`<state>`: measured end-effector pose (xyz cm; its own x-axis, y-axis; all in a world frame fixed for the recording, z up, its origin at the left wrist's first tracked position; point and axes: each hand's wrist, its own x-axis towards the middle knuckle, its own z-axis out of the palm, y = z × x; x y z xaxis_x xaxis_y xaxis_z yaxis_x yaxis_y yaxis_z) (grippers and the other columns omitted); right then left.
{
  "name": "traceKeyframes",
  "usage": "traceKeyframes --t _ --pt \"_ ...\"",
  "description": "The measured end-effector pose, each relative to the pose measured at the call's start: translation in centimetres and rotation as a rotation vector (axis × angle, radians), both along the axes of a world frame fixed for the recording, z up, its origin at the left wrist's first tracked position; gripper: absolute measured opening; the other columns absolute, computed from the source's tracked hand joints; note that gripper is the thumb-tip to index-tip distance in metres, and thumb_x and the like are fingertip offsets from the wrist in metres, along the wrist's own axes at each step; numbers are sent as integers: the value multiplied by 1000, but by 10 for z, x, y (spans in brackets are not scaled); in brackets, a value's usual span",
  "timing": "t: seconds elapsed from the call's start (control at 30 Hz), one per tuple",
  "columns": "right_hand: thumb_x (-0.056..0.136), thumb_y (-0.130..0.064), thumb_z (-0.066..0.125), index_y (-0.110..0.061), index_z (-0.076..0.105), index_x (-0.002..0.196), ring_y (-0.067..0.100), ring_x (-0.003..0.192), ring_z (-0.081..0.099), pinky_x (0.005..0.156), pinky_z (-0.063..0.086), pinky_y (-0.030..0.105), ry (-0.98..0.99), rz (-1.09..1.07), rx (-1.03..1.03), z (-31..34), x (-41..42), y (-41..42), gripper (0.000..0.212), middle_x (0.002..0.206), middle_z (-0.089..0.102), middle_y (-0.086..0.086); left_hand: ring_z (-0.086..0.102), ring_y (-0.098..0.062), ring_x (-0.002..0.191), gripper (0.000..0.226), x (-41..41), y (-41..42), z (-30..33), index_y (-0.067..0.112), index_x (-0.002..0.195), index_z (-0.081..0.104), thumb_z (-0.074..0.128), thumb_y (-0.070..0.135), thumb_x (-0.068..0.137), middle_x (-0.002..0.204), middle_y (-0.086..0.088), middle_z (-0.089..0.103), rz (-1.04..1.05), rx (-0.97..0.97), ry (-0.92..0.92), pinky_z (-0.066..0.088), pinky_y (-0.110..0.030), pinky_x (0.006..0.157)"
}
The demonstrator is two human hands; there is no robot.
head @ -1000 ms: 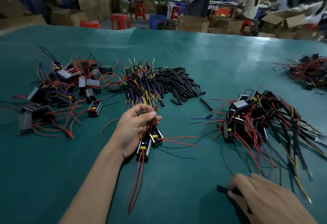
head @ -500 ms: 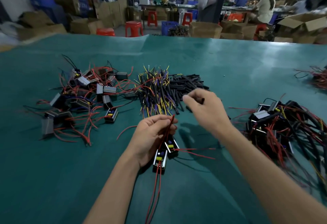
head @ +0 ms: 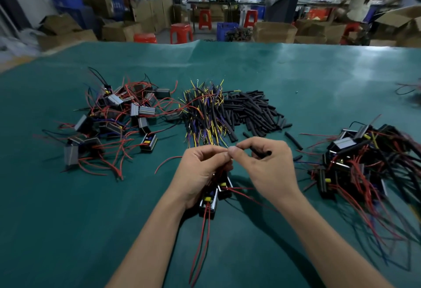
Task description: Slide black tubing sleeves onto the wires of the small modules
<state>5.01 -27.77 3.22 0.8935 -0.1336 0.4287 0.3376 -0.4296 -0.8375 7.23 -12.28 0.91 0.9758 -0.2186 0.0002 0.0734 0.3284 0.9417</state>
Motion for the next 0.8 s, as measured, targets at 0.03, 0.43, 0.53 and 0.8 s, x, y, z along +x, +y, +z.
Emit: traceKeyframes --t 0.03,0.43,0.53,0.8 --pt "84 -25 83 -23 78 73 5 44 30 45 26 23 9 -8 11 -1 -1 0 12 43 44 -13 69 -18 69 12 0 -1 0 6 82 79 70 0 86 77 -14 72 22 30 -15 61 -28 73" --pt "75 -30 77 -21 73 66 2 51 41 47 37 24 219 -146 57 -7 2 4 13 51 57 -3 76 -16 71 15 -11 -10 -6 17 84 74 68 9 95 79 3 74 308 473 -324 62 -31 67" --pt "77 -30 82 -16 75 68 9 59 50 58 45 34 304 -81 152 -6 3 2 19 66 68 11 76 -15 69 17 -10 -10 -7 17 82 73 66 8 95 79 2 73 315 471 -314 63 -34 68" --pt "77 -21 82 -14 73 63 9 53 35 51 32 21 261 -14 240 -1 3 -2 18 50 44 -7 75 -28 72 15 -5 -3 -3 9 92 64 53 7 102 79 -6 73 310 216 -126 59 -29 62"
